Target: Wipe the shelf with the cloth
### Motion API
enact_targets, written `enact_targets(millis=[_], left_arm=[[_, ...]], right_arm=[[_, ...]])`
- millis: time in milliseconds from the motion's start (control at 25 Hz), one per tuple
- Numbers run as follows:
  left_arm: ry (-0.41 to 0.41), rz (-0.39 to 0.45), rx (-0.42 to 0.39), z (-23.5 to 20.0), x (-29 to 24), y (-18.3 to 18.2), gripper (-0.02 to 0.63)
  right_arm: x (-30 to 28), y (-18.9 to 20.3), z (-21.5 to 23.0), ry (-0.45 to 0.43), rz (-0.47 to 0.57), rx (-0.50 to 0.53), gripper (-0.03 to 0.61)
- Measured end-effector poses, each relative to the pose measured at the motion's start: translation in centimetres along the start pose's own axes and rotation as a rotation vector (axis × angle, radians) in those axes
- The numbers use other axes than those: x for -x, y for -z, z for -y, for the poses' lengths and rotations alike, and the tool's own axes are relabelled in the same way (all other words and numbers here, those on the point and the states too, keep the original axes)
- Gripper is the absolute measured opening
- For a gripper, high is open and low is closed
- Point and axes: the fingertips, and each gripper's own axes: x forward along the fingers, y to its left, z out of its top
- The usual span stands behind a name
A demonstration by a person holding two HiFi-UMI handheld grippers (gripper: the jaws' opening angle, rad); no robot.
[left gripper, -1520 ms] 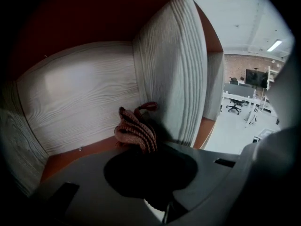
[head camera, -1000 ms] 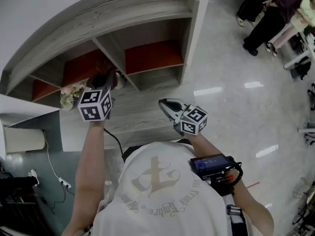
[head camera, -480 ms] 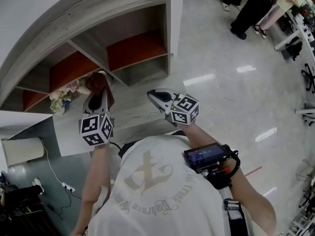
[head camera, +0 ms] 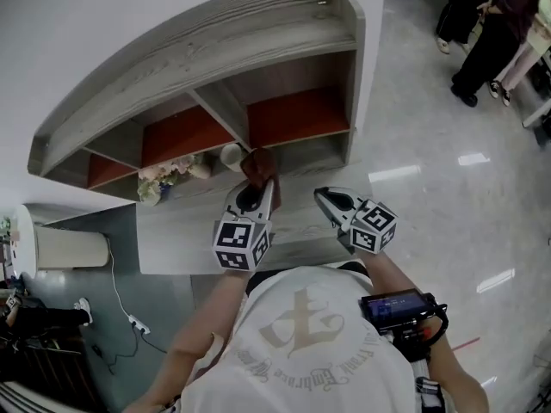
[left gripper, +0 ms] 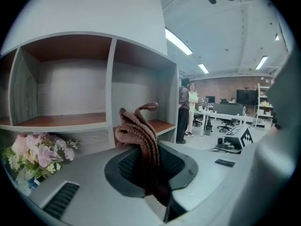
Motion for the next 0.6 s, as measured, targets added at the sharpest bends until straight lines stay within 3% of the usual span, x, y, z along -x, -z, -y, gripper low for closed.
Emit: enact_targets(millis=[120, 280, 600], left_arm=[[0.006, 0.011, -0.03, 0.3, -1.6, -1.9, 0.067], [-0.054, -0.008, -0.049, -0.7, -5.0, -3.4, 0.067], [-0.279, -0.12, 0.031, -5.2, -10.2, -3.7, 0.067]], right_arm=[[-0.3, 0.0, 0.0, 0.0, 0.005, -0.005, 0.005], [0.1, 0.4, 0.3, 0.009, 0.012, -0.014, 0.005], [1.6, 0.4, 1.1, 0.034, 0.036, -0.031, 0.005]])
